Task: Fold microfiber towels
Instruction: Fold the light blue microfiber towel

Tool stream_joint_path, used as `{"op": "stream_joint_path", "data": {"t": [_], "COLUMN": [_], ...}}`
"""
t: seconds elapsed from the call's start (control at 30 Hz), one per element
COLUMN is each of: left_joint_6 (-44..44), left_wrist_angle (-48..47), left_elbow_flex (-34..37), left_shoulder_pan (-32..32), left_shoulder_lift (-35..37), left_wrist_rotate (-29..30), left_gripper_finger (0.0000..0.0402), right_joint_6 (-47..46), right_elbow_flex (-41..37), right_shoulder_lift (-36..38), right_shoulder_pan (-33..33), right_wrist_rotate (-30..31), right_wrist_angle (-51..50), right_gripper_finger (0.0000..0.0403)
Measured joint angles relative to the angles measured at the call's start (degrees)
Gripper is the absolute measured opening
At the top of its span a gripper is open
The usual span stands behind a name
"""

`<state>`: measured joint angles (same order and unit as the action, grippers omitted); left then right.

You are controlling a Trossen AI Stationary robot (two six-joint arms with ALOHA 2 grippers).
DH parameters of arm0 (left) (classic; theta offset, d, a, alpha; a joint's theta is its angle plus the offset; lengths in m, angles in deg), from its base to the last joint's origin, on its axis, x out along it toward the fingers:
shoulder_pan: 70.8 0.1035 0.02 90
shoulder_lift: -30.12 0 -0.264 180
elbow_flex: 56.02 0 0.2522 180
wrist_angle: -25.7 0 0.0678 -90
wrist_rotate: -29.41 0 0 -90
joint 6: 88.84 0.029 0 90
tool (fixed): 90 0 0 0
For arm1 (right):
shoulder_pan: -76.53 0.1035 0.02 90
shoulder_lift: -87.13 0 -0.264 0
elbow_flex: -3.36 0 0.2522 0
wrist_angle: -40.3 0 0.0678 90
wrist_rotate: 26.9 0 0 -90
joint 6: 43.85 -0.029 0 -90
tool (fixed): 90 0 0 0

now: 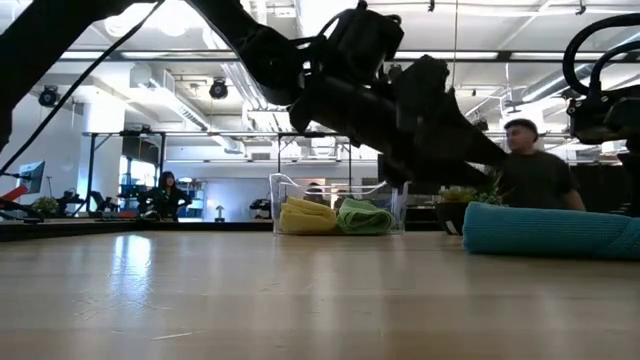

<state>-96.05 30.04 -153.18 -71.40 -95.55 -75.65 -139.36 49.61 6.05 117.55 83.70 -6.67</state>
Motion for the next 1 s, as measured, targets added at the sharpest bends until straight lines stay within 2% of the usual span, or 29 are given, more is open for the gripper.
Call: {"op": "stream_joint_path", "data": {"t": [0.3, 0.57, 0.77, 1.0], "left_joint_6": [0.68, 2.42, 1.85, -1.72], "left_wrist_angle": [-1.11, -7.53, -7.83, -13.39], "left_elbow_flex": [-2.67, -2.26, -1.72, -1.39], "left_shoulder_pan": [-0.99, -1.03, -1.11, -1.38], "left_shoulder_lift": [-5.12, -5.23, -5.22, -4.91], "left_wrist_rotate": [0.76, 1.74, 1.98, 1.94], "left_gripper_finger": [0.0257, 0.0257, 0.0257, 0.0257], "right_joint_6": [0.56, 1.06, 2.09, 7.88], "right_elbow_flex": [-0.04, -0.04, -0.08, -0.07], "right_shoulder_lift": [0.05, 0.81, 4.98, 13.86], "right_shoulder_pan": [0.0, -0.04, 0.0, 0.1], "right_wrist_rotate": [0.21, 0.2, 1.5, 5.35], "right_wrist_angle": [0.79, 1.18, -0.72, -0.76], "right_gripper_finger": [0.0009, 0.0017, 0.0067, 0.0142]}}
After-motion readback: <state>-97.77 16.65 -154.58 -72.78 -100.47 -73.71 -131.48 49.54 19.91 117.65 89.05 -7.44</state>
